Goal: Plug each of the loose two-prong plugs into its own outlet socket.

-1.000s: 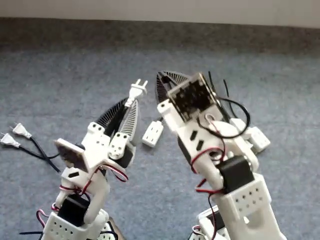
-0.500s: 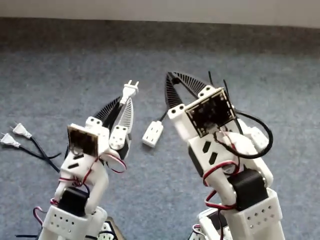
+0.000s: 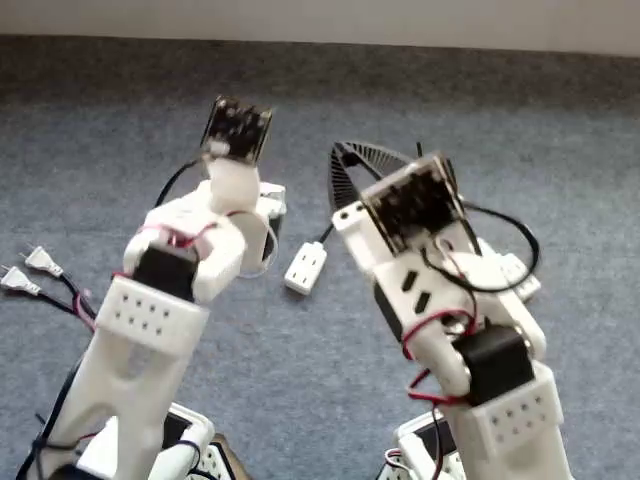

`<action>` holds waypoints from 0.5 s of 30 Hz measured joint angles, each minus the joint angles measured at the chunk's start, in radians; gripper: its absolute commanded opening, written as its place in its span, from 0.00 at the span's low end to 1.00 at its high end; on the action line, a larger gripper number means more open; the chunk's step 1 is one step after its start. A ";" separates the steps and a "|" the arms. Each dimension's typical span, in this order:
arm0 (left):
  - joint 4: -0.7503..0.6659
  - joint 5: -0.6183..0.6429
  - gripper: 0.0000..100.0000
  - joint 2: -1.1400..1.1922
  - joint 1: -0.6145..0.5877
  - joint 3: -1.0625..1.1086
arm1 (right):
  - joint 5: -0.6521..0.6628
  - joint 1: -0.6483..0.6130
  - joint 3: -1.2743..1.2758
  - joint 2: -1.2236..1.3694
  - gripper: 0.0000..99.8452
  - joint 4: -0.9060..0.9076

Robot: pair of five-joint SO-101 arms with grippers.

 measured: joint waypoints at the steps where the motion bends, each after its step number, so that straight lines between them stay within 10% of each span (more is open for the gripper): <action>1: 0.055 0.000 0.00 0.061 0.000 -0.063 | 0.000 0.000 -0.017 0.026 0.01 0.012; 15: 0.425 -0.118 0.01 0.669 0.146 -0.539 | 0.002 0.037 -0.175 0.167 0.01 0.150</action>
